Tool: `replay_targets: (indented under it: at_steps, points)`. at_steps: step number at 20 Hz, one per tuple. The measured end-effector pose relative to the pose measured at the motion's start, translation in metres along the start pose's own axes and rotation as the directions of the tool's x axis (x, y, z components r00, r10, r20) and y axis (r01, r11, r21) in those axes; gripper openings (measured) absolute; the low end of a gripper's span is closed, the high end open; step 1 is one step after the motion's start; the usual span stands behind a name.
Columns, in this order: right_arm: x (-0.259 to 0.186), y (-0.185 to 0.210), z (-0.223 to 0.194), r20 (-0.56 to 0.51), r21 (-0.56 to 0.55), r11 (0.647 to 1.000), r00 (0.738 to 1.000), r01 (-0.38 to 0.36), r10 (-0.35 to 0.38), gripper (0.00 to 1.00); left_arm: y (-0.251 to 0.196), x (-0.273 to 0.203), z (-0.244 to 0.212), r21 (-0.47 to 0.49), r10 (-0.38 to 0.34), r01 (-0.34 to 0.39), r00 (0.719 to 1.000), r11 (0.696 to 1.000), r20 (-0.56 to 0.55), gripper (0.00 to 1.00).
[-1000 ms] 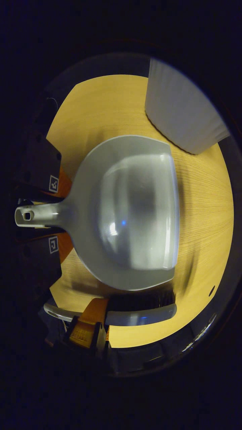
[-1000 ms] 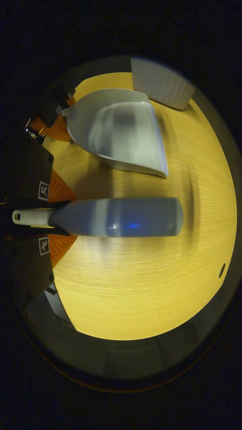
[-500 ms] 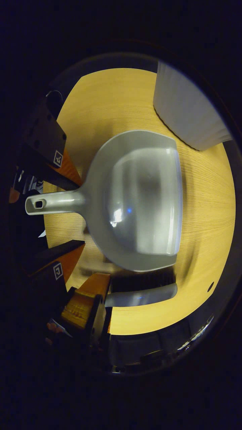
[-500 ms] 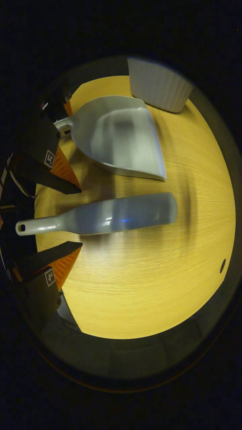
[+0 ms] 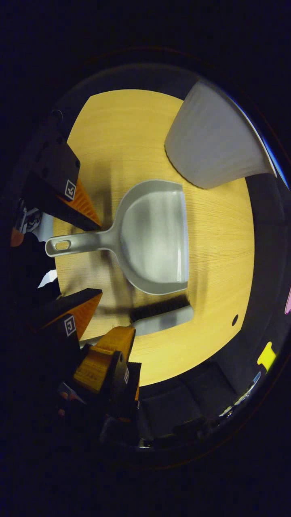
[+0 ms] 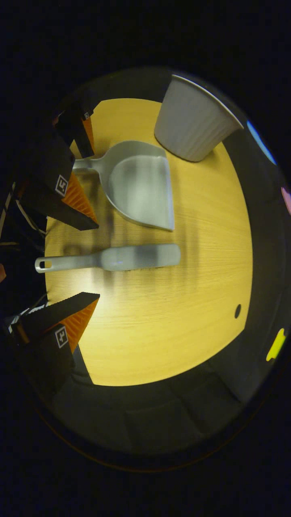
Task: Pick up the small broom and dustpan from the desktop, sweep the trash into the dustpan with the broom, and then empty the trash into the garbage bin.
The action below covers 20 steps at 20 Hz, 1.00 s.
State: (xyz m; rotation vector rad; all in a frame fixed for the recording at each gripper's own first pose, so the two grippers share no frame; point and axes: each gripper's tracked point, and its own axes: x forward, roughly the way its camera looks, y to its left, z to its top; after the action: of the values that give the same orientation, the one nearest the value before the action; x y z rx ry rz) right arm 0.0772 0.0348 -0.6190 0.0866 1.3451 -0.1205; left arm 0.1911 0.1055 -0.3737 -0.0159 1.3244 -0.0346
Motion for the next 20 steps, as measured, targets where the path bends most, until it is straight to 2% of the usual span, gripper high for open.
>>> replay_targets:
  at_steps: [1,2,4,6,8,9,10,11,12,14,15,16,17,18,19,20]
  points:
    - [-0.013,0.0,0.005,0.067,0.0,1.0,0.998,-0.005,0.005,0.99,0.0,-0.012,0.002,0.002,0.006,-0.006,0.998,1.0,0.06,0.86]
    - [-0.026,0.0,0.008,0.137,-0.003,1.0,0.991,-0.005,0.005,0.94,0.0,-0.025,0.004,-0.004,0.016,-0.015,0.992,1.0,0.127,0.86]
    - [-0.054,0.002,0.014,0.277,-0.021,1.0,0.961,-0.013,0.018,0.94,-0.003,-0.055,0.011,-0.008,0.007,-0.005,0.961,1.0,0.275,0.86]
    - [-0.086,-0.002,0.019,0.413,-0.051,0.999,0.911,0.011,0.012,0.99,-0.002,-0.087,0.024,0.001,-0.004,0.004,0.898,1.0,0.439,0.86]
    - [-0.125,-0.005,0.025,0.525,-0.063,0.998,0.851,0.03,0.007,1.0,0.0,-0.114,0.024,-0.005,-0.001,0.004,0.837,1.0,0.548,0.86]
    - [-0.148,-0.003,0.032,0.601,-0.054,0.998,0.8,0.031,0.007,0.96,0.001,-0.125,0.023,-0.012,-0.005,0.015,0.8,1.0,0.6,0.86]
    - [-0.176,-0.002,0.039,0.664,-0.048,0.998,0.748,0.035,0.005,1.0,0.004,-0.139,0.018,-0.02,-0.004,0.022,0.767,1.0,0.641,0.85]
    - [-0.201,0.0,0.046,0.718,-0.045,0.999,0.696,0.027,0.013,0.96,0.005,-0.15,0.022,-0.031,0.013,0.011,0.731,0.999,0.683,0.85]
    - [-0.221,-0.002,0.043,0.768,-0.04,0.999,0.641,0.023,0.016,1.0,0.008,-0.167,0.025,-0.039,0.036,-0.011,0.685,0.999,0.728,0.86]
    - [-0.263,0.0,0.043,0.849,-0.027,0.999,0.528,-0.025,0.036,0.99,0.014,-0.215,0.03,-0.045,0.053,-0.028,0.573,0.999,0.818,0.85]
    - [-0.285,-0.002,0.039,0.89,-0.024,0.998,0.453,-0.058,0.047,0.99,0.016,-0.241,0.032,-0.044,0.059,-0.042,0.513,0.998,0.856,0.85]
    - [-0.29,-0.007,0.035,0.92,-0.026,0.997,0.388,-0.07,0.052,0.99,0.021,-0.262,0.031,-0.042,0.069,-0.07,0.453,0.997,0.889,0.85]
    - [-0.293,-0.011,0.03,0.941,-0.028,0.997,0.335,-0.068,0.049,0.99,0.025,-0.283,0.032,-0.039,0.075,-0.099,0.398,0.994,0.914,0.85]
    - [-0.289,-0.007,0.03,0.956,-0.033,0.998,0.288,-0.054,0.047,0.98,0.021,-0.291,0.03,-0.033,0.076,-0.127,0.353,0.991,0.933,0.85]
    - [-0.288,-0.005,0.028,0.968,-0.041,0.998,0.248,-0.039,0.05,0.94,0.016,-0.304,0.031,-0.026,0.068,-0.141,0.3,0.99,0.951,0.85]
    - [-0.286,-0.002,0.028,0.975,-0.056,0.998,0.215,-0.015,0.058,0.98,0.007,-0.321,0.037,-0.021,0.055,-0.144,0.242,0.989,0.969,0.84]
